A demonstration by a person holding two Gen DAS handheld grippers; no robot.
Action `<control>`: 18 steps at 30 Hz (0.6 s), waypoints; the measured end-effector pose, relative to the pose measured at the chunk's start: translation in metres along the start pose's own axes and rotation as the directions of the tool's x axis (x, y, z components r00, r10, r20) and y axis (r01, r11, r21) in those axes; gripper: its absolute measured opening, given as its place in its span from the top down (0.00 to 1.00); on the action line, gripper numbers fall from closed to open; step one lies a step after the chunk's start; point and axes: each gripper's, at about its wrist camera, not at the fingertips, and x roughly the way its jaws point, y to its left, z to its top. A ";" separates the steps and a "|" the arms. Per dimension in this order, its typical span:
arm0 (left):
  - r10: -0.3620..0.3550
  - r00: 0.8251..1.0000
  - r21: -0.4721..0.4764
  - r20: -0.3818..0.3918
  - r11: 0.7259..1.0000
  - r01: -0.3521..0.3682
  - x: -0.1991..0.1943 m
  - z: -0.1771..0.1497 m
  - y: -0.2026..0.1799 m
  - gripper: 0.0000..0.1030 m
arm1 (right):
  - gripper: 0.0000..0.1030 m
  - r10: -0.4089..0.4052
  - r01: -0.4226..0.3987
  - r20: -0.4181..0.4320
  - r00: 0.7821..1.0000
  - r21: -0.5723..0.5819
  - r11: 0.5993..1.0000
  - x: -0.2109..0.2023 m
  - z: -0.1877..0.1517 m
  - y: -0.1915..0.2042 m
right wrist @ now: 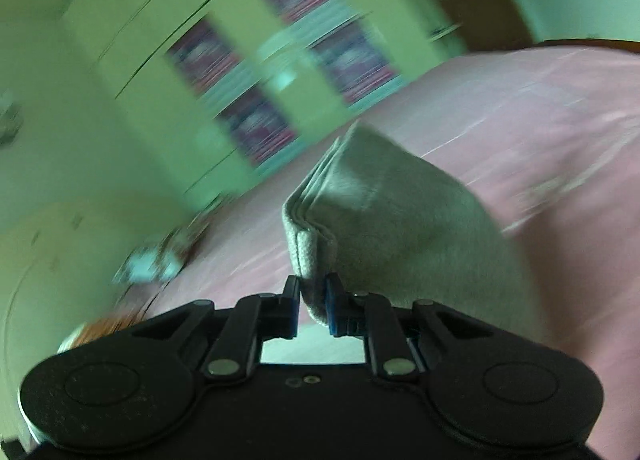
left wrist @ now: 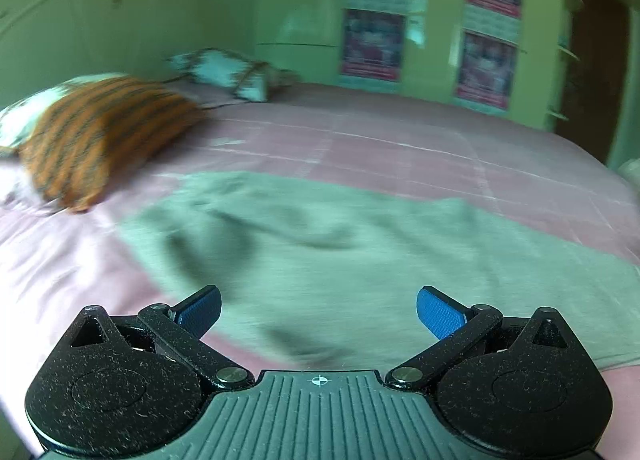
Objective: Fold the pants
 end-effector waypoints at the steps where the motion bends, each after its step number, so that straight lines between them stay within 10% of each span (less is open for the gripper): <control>1: 0.001 1.000 -0.027 0.001 1.000 -0.001 -0.001 -0.003 0.011 0.00 | 0.96 0.029 -0.030 -0.032 0.999 -0.025 0.999 0.015 -0.014 0.017; 4: 0.004 1.000 -0.117 -0.013 0.993 -0.006 0.000 -0.014 0.037 0.00 | 1.00 0.146 -0.161 -0.179 0.973 -0.074 0.984 0.059 -0.067 0.060; 7: -0.004 1.000 -0.164 -0.003 0.987 0.004 0.005 -0.015 0.044 0.00 | 0.91 0.080 -0.169 -0.454 0.887 -0.159 0.973 0.099 -0.125 0.086; 11: -0.129 0.991 -0.162 0.015 0.978 0.130 0.008 -0.015 0.028 0.00 | 0.90 0.135 -0.192 -0.304 0.943 -0.166 0.967 0.046 -0.107 0.072; 15: -0.415 0.909 -0.242 -0.030 0.885 0.397 0.023 -0.006 -0.025 0.00 | 0.87 0.055 -0.092 -0.231 0.971 -0.153 0.984 0.013 -0.077 0.029; 18: -0.456 0.882 -0.161 -0.120 0.886 0.436 0.036 -0.004 -0.077 0.05 | 0.86 0.013 -0.030 -0.200 0.980 -0.083 0.996 -0.002 -0.061 0.001</control>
